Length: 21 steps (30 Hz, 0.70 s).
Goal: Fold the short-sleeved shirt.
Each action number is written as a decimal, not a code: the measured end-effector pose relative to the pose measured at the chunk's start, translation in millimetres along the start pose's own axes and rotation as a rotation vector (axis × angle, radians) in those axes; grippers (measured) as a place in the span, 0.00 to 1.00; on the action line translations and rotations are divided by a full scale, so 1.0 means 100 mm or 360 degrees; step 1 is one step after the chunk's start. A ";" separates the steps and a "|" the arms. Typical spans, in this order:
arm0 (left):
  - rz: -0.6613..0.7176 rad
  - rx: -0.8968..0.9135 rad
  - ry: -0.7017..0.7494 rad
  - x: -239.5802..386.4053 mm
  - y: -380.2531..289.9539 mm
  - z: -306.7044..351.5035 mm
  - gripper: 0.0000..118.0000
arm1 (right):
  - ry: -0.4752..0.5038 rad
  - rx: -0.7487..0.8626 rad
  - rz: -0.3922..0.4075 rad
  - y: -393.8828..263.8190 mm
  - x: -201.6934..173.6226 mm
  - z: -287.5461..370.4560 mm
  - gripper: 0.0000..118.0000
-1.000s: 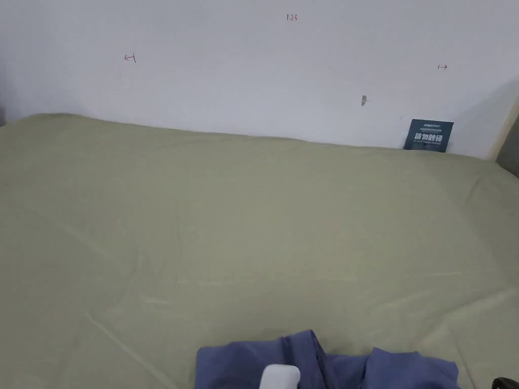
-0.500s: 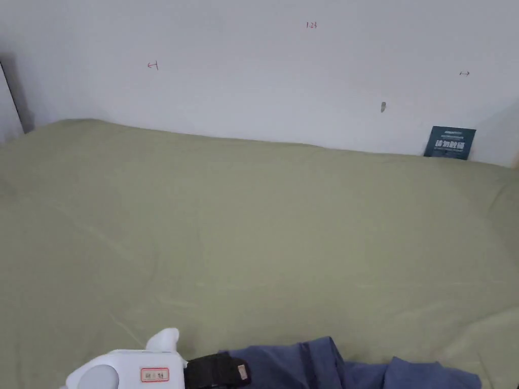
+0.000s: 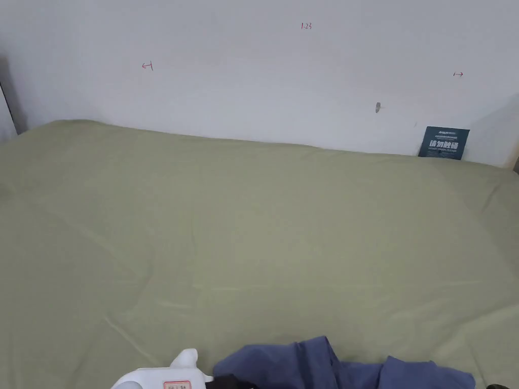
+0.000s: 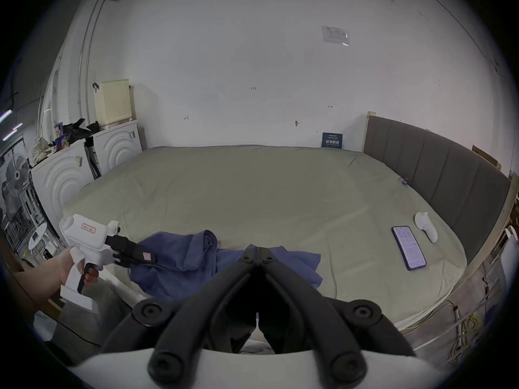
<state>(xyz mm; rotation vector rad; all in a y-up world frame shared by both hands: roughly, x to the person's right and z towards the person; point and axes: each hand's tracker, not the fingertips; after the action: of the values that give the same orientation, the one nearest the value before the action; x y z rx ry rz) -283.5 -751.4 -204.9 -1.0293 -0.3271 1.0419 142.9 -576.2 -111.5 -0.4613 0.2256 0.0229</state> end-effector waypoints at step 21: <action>-0.1099 0.0293 0.1068 1.12 0.24 1.25 0.11 | 0.0026 -0.0022 0.0041 0.10 -0.03 -0.16 0.00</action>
<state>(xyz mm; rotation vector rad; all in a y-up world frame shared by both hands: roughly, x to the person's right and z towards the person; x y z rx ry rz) -322.8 -587.7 -185.4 -0.9365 -0.0181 0.0777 135.5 -574.3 -128.8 -0.4724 0.2475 0.0462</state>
